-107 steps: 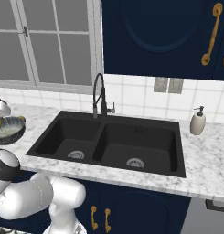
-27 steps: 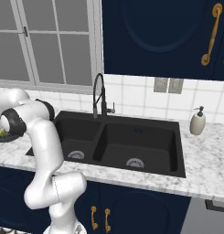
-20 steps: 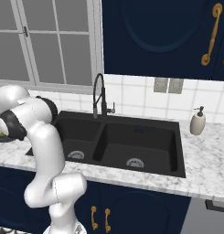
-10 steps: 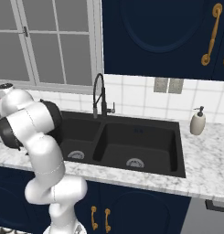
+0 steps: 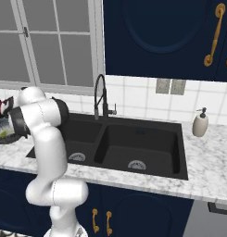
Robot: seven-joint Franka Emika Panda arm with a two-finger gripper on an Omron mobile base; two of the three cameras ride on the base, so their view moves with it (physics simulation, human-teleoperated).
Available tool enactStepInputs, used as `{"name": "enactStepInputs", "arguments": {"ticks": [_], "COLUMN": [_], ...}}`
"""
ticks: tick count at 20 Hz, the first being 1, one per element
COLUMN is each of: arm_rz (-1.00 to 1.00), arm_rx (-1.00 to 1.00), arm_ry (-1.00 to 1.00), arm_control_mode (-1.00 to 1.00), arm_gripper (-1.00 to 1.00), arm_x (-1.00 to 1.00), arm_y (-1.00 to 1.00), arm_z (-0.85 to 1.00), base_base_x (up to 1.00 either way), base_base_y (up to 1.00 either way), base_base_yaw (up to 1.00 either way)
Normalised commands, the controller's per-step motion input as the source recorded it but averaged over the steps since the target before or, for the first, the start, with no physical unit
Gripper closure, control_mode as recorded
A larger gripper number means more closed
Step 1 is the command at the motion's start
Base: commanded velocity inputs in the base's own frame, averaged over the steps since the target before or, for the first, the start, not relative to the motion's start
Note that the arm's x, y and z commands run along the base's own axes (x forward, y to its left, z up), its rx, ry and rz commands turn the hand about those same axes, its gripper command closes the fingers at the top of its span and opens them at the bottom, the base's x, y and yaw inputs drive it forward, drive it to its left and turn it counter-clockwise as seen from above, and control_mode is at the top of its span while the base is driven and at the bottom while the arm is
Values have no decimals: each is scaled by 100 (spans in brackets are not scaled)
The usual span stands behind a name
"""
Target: Pick the lemon wedge from the sink and place it in the bowl. Then pick the bowl and place it in the microwave. Then close the microwave door and press the start button.
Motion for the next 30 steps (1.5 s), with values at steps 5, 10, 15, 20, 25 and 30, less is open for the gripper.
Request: {"name": "enactStepInputs", "arguments": {"ticks": [5, 10, 15, 20, 25, 30], "arm_rz": [3, 2, 2, 4, 3, 3], "arm_rx": [0, 0, 0, 0, 0, 0], "arm_ry": [6, 0, -1, -6, -11, -16], "arm_control_mode": [-100, -100, -100, -100, -100, -100], "arm_gripper": [-100, -100, -100, -100, 100, 100], "arm_x": [0, -20, -20, -3, 0, -22], "arm_y": [35, 0, 0, 0, 0, 0], "arm_z": [-7, -28, -25, -18, -13, -2], "base_base_x": [0, 0, 0, 0, 0, 0], "base_base_y": [0, 0, 0, 0, 0, 0], "base_base_yaw": [0, 0, 0, 0, 0, 0]}}
